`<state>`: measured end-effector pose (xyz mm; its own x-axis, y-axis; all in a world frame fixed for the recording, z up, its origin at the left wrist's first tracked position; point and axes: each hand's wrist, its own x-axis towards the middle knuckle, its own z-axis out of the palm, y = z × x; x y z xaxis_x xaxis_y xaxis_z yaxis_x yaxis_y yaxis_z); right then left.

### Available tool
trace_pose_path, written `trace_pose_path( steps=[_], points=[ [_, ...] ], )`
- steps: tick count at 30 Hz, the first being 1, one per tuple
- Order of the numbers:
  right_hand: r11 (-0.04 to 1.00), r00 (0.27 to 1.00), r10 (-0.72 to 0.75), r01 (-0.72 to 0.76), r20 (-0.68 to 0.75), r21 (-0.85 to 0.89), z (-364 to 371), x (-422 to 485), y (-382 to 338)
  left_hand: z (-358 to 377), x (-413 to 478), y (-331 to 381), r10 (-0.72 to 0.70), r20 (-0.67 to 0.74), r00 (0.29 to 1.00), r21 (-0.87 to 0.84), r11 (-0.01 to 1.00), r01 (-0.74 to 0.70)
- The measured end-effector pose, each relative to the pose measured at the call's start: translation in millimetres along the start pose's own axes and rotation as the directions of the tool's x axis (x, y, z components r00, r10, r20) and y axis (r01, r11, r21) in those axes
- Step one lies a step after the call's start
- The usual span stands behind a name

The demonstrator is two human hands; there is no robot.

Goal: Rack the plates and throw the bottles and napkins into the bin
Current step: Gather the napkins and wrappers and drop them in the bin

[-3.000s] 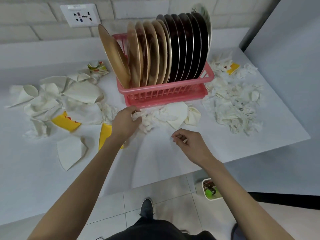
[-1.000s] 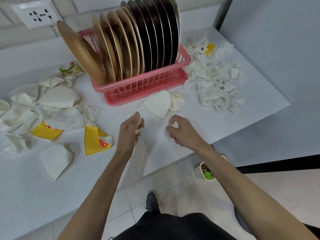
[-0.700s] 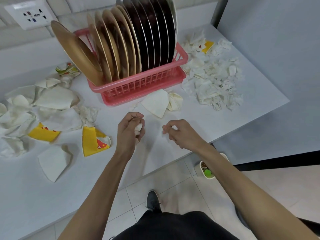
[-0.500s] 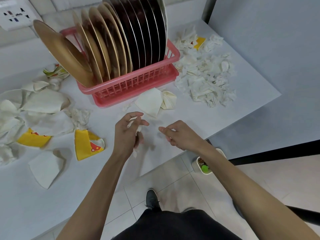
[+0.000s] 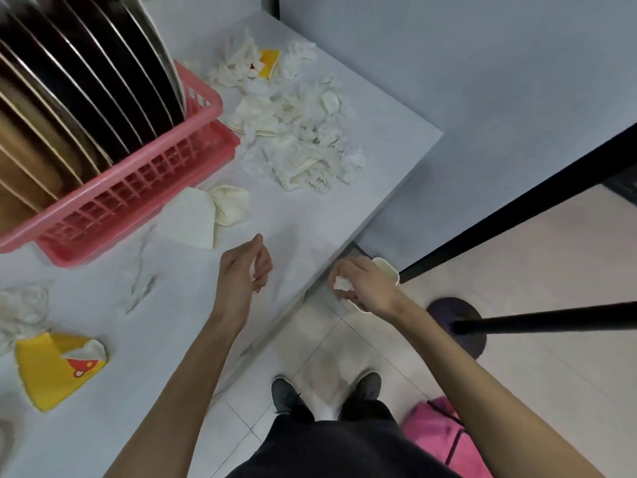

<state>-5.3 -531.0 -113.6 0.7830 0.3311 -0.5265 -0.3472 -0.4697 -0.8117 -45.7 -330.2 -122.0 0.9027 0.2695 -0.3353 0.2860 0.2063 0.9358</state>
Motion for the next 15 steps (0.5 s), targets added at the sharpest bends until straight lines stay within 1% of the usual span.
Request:
trace_pose_path(
  steps=[2,3,7,9,13,15],
  points=[
    [0.999,0.998,-0.024,0.022,-0.058,-0.027,-24,-11,21,26,-1,-1,-0.015,0.042,0.999,0.034,0.999,0.013],
    [1.0,0.997,-0.008,0.007,-0.082,-0.012,-36,-17,32,40,-3,-3,-0.02,0.047,0.999,0.055,0.998,0.018],
    [0.99,0.985,0.111,-0.099,-0.13,0.1,-82,-34,81,96,-9,-14,-0.063,0.062,0.996,0.118,0.991,0.056],
    [0.989,0.979,0.114,-0.096,-0.167,0.116,-105,-40,105,124,-9,-24,-0.089,0.064,0.994,0.131,0.988,0.081],
    [0.986,0.962,0.103,-0.065,-0.252,0.153,-145,-50,135,180,-8,-50,-0.068,0.09,0.994,0.142,0.988,0.055],
    [0.98,0.947,0.125,-0.073,-0.295,0.183,-162,-48,147,204,-6,-62,-0.08,0.098,0.992,0.152,0.986,0.064]
  ],
)
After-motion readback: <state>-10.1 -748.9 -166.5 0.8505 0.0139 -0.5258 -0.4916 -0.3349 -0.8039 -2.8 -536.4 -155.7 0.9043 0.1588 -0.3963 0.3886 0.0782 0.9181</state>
